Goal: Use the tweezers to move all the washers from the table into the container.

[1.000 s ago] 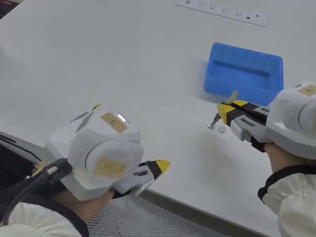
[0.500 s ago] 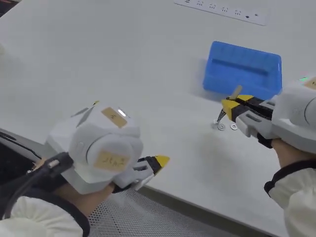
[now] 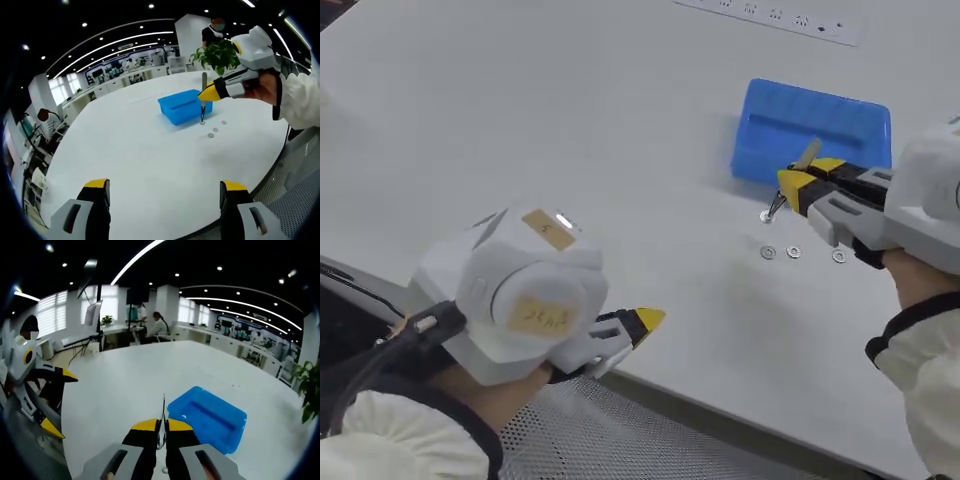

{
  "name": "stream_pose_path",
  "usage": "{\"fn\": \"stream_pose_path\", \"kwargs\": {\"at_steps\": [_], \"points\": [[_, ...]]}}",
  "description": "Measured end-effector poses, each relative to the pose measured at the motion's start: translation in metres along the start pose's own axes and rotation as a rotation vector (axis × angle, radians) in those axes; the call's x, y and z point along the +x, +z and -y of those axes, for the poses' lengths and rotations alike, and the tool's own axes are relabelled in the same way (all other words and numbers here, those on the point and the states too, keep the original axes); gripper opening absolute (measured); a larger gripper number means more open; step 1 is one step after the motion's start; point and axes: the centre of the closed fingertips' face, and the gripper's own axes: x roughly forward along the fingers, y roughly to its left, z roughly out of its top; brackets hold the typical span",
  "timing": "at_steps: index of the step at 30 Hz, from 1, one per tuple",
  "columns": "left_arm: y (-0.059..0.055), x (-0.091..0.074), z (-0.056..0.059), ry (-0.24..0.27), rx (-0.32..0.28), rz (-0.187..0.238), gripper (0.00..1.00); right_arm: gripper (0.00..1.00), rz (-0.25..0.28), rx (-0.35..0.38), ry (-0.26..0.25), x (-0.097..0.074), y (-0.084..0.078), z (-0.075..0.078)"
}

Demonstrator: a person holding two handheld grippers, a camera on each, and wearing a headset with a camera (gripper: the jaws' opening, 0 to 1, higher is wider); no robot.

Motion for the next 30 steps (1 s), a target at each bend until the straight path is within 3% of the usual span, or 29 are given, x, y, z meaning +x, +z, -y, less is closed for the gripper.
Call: {"fn": "stream_pose_path", "kwargs": {"at_steps": [17,24,30], "points": [[0.002,-0.001,0.001,-0.004,0.006,0.011,0.92,0.01,0.087,0.012,-0.078,0.016,0.036,0.038],[0.002,-0.001,0.002,-0.007,0.003,0.012,0.92,0.01,0.103,0.006,-0.112,0.024,0.041,0.050],[0.002,-0.001,0.001,-0.005,0.002,0.008,0.91,0.01,0.089,0.004,-0.137,0.033,0.034,0.061]]}}
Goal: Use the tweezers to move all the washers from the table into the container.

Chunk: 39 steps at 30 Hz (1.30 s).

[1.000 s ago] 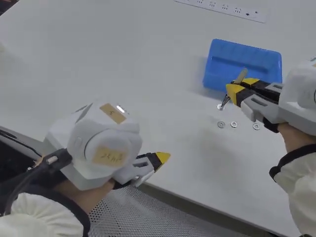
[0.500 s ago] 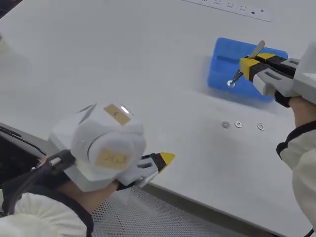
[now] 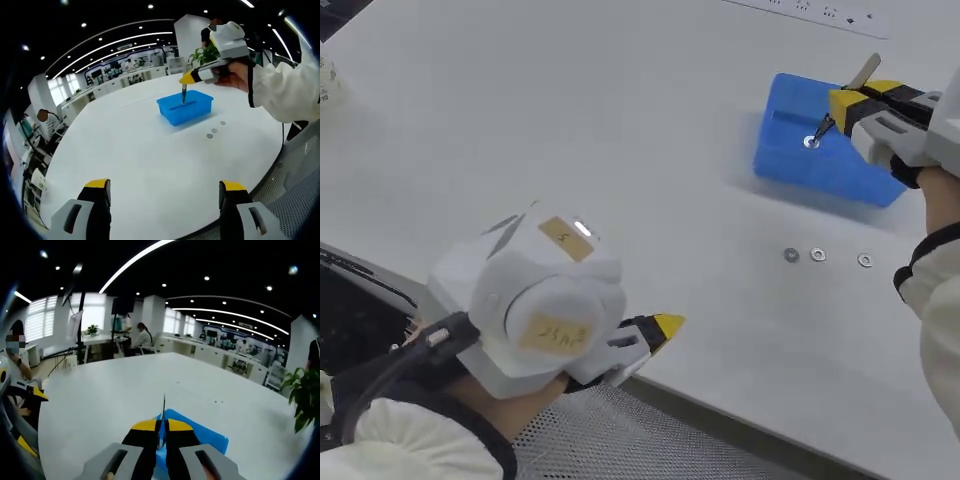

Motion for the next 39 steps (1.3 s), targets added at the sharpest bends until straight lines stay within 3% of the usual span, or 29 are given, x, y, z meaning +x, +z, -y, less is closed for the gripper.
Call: {"fn": "stream_pose_path", "kwargs": {"at_steps": [5,13,25,39], "points": [[0.000,0.000,-0.002,0.009,-0.001,0.001,0.91,0.01,-0.031,-0.023,-0.003,0.009,-0.012,0.002],[-0.001,0.000,-0.002,0.004,-0.007,-0.011,0.90,0.01,-0.057,0.017,0.014,0.024,-0.026,0.000],[-0.004,0.001,-0.001,0.006,-0.003,-0.027,0.88,0.01,-0.065,0.030,0.016,0.041,-0.035,0.009],[-0.007,0.002,0.001,0.001,0.006,-0.046,0.88,0.02,-0.054,0.028,0.003,0.038,-0.042,0.011]]}}
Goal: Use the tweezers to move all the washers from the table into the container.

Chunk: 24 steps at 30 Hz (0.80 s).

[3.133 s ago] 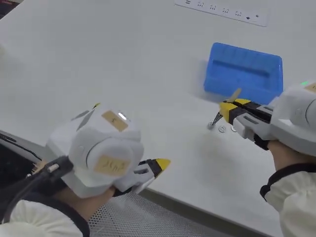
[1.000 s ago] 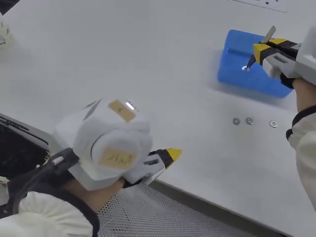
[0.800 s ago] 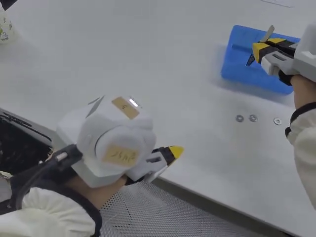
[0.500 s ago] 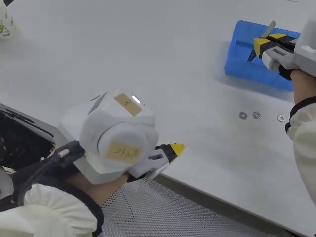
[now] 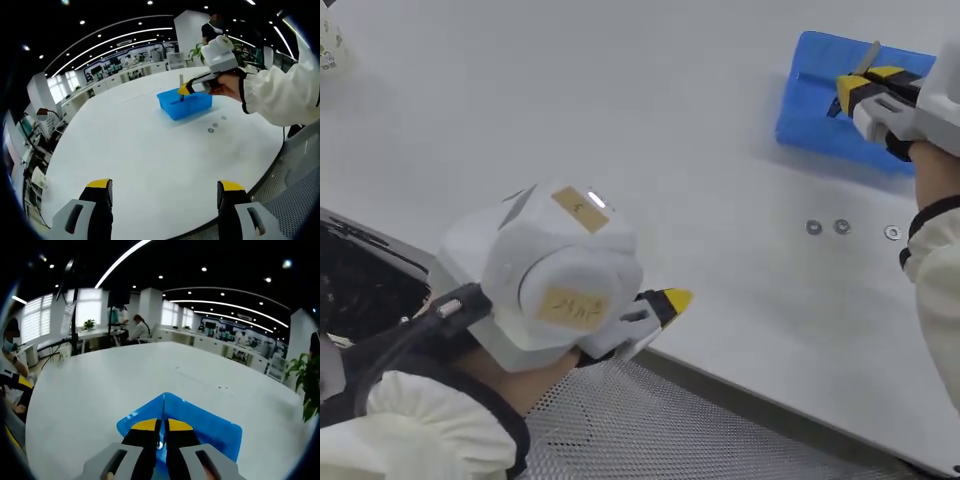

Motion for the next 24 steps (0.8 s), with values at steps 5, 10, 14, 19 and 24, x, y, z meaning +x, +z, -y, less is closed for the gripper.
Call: {"fn": "stream_pose_path", "kwargs": {"at_steps": [5,10,14,19,24], "points": [[0.000,0.000,0.000,-0.002,0.000,0.000,0.88,0.02,0.004,-0.014,-0.007,-0.001,-0.001,0.003],[0.001,0.000,0.000,-0.001,-0.002,0.004,0.88,0.02,-0.009,0.000,-0.003,0.000,-0.001,0.006],[0.001,0.000,0.000,-0.001,-0.002,0.004,0.88,0.03,-0.011,0.060,0.001,0.001,-0.002,0.007],[0.001,0.000,0.000,-0.005,-0.002,0.008,0.88,0.03,0.021,0.062,0.005,-0.013,0.011,0.005],[0.000,0.000,0.001,-0.006,0.003,0.006,0.88,0.02,0.052,0.095,0.035,-0.033,0.019,0.001]]}}
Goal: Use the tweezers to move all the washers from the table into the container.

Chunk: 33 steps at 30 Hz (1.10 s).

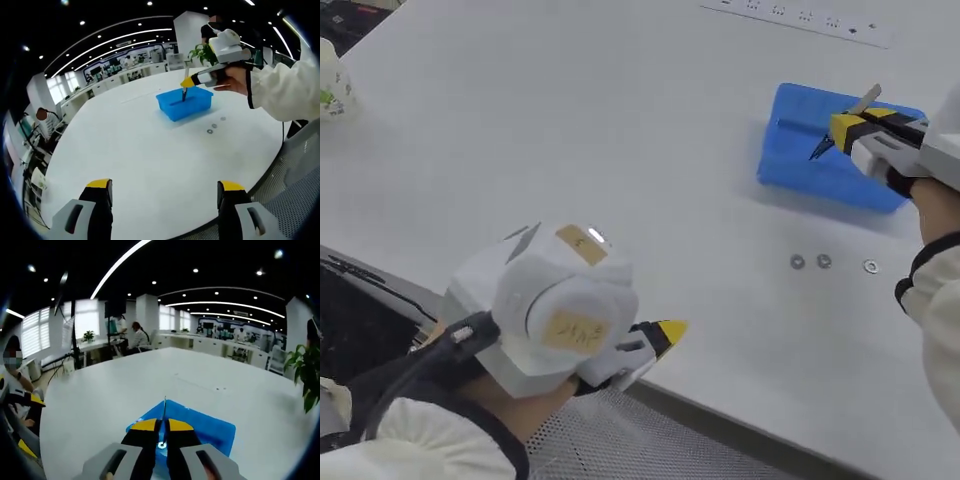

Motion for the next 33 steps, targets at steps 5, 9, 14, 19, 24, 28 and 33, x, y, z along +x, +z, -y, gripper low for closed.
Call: {"fn": "stream_pose_path", "kwargs": {"at_steps": [5,9,14,19,24,28,33], "points": [[0.000,0.000,0.000,-0.003,-0.002,0.005,0.88,0.02,0.021,-0.011,0.012,-0.021,0.009,-0.015],[0.000,0.001,0.001,-0.005,0.000,0.000,0.88,0.02,0.035,-0.033,0.015,-0.033,0.015,-0.023],[0.000,0.001,0.001,-0.005,0.003,-0.001,0.87,0.02,0.053,-0.043,0.015,-0.046,0.022,-0.031],[0.000,0.001,0.001,-0.003,0.003,0.001,0.87,0.02,0.046,-0.027,0.028,-0.055,0.018,-0.038],[0.000,0.001,0.000,-0.001,0.004,0.000,0.87,0.02,0.012,-0.031,0.043,-0.061,0.003,-0.046],[0.000,0.001,0.000,-0.001,0.004,0.001,0.87,0.02,-0.017,-0.016,0.052,-0.064,-0.010,-0.048],[0.000,0.001,0.000,-0.001,0.004,0.002,0.87,0.02,-0.047,-0.001,0.066,-0.066,-0.023,-0.053]]}}
